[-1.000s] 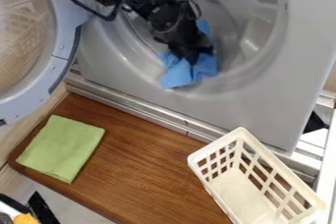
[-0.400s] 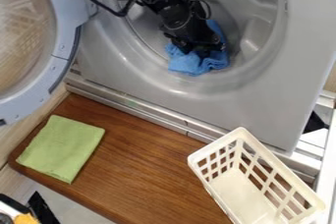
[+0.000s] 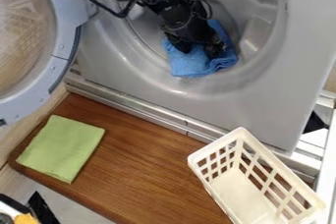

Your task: Take the blue towel and put inside the washing machine

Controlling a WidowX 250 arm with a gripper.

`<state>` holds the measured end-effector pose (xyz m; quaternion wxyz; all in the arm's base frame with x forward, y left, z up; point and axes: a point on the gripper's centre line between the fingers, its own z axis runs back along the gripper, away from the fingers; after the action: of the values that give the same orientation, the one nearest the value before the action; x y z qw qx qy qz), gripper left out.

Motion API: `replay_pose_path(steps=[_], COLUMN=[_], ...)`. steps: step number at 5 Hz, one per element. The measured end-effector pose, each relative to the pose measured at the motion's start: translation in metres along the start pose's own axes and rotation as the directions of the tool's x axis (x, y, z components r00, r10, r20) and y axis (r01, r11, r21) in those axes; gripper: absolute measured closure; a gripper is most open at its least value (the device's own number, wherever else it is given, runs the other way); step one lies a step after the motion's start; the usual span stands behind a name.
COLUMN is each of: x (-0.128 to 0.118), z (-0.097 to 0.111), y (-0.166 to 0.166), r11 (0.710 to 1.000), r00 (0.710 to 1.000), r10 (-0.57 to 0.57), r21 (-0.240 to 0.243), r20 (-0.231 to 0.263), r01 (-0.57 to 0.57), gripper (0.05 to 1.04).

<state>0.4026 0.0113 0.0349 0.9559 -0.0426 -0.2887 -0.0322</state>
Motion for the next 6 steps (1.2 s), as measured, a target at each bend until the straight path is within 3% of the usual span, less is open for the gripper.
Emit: replay_pose_path(steps=[1,3,4,6], x=[0.000,0.007,0.009,-0.011], z=[0.003,0.025,0.041,0.091], y=[-0.002,0.000,0.003,0.012], r11=[1.000,0.999,0.998,0.996], r00=[1.000,0.999,0.997,0.993], r10=[0.004,0.028,0.037,0.034], r21=[-0.016,-0.043,-0.053,-0.084], r20=[-0.004,0.034,0.062,0.111], r01=[-0.004,-0.027,-0.034,-0.025], gripper=[0.088,0.085,0.085,0.085])
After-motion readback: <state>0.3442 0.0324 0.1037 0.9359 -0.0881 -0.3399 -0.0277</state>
